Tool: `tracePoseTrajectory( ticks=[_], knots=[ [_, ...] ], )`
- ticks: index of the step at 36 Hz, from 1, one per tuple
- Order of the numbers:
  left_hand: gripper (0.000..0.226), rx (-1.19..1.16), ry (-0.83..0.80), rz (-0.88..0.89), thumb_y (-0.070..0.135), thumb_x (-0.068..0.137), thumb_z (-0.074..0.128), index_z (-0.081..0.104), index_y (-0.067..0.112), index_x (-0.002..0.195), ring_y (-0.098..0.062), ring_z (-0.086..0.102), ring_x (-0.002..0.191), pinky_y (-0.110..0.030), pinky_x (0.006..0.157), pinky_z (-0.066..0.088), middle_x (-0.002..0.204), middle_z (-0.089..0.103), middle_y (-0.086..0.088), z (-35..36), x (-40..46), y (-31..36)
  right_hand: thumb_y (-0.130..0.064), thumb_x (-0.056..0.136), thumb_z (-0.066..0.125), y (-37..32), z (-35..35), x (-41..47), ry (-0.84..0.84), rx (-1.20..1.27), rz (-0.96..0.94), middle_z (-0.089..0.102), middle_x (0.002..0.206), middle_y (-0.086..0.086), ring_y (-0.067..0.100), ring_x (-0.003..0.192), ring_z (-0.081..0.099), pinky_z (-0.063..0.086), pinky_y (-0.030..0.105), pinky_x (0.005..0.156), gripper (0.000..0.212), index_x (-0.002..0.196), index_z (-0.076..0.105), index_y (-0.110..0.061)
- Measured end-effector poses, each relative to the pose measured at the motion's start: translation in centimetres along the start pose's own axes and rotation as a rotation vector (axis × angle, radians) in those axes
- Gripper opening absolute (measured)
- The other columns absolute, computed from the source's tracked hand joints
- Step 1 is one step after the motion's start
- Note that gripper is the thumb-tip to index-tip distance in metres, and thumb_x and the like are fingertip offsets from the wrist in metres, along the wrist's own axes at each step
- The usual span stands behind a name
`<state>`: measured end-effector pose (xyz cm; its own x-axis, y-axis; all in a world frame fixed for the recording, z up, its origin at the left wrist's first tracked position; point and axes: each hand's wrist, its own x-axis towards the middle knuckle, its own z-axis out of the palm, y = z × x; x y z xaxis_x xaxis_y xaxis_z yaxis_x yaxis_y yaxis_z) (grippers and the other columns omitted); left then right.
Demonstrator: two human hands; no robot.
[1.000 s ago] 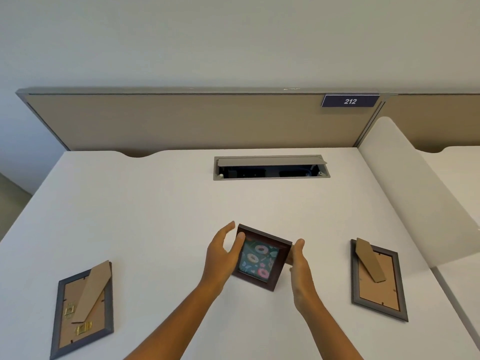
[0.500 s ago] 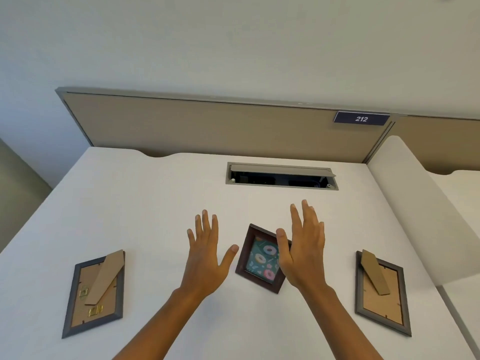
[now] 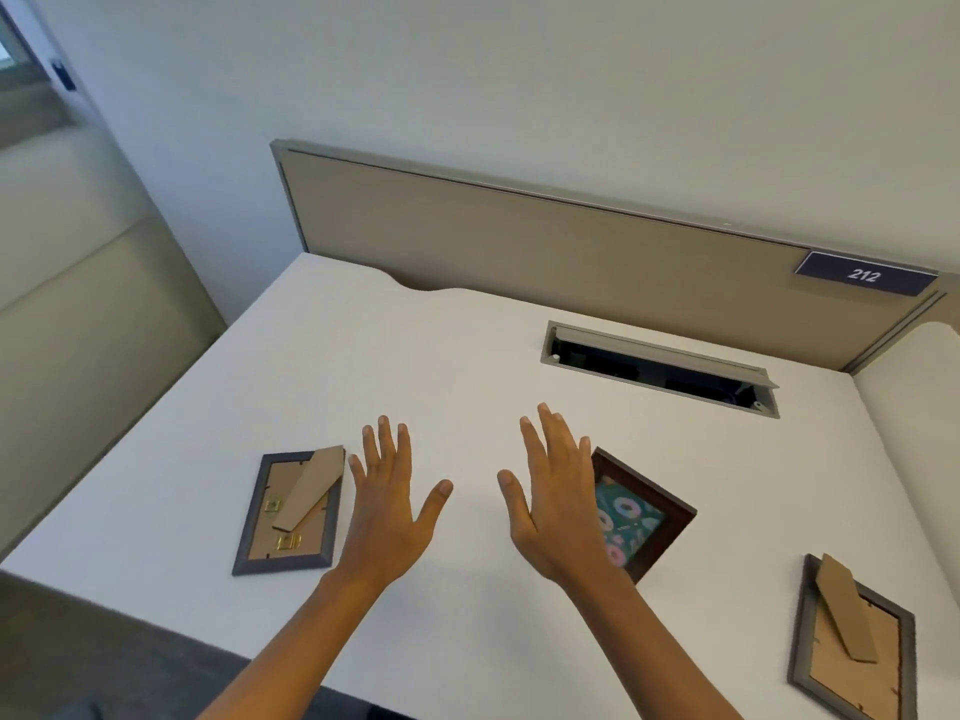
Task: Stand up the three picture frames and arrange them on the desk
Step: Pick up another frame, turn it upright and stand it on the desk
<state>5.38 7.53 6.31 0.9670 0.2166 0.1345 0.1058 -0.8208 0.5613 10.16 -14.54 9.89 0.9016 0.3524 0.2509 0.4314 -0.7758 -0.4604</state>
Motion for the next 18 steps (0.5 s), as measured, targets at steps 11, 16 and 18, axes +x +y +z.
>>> tracePoseTrajectory(
  ticks=[11, 16, 18],
  knots=[
    [0.100, -0.063, -0.050, -0.315, 0.077, 0.091, 0.041, -0.014, 0.035, 0.162, -0.028, -0.005, 0.161, -0.058, 0.127, 0.013, 0.174, -0.012, 0.006, -3.4, -4.0, -9.3, -0.056, 0.112, 0.026, -6.9, 7.5, 0.3, -0.341, 0.063, -0.040, 0.007, 0.184, -0.002, 0.018, 0.170, 0.000, -0.002, 0.053, 0.137, 0.070, 0.172, 0.026, -0.020],
    [0.088, -0.165, -0.053, -0.463, 0.048, 0.097, 0.059, 0.004, 0.032, 0.163, -0.035, 0.054, 0.139, -0.056, 0.113, 0.045, 0.162, 0.041, -0.005, -5.4, -5.7, -12.4, -0.055, 0.114, 0.029, -10.2, 10.4, 0.4, -0.535, 0.121, 0.027, 0.013, 0.183, -0.001, 0.020, 0.169, 0.008, 0.002, 0.049, 0.138, 0.067, 0.172, 0.024, -0.022],
    [0.082, -0.165, -0.022, -0.536, 0.032, 0.101, 0.061, 0.008, 0.026, 0.164, -0.033, 0.066, 0.123, -0.047, 0.103, 0.053, 0.147, 0.059, -0.008, -6.1, -6.3, -13.6, -0.055, 0.114, 0.030, -11.5, 11.6, 0.3, -0.595, 0.133, 0.054, 0.020, 0.182, 0.000, 0.022, 0.168, 0.016, 0.009, 0.047, 0.138, 0.067, 0.172, 0.026, -0.022]
  ],
)
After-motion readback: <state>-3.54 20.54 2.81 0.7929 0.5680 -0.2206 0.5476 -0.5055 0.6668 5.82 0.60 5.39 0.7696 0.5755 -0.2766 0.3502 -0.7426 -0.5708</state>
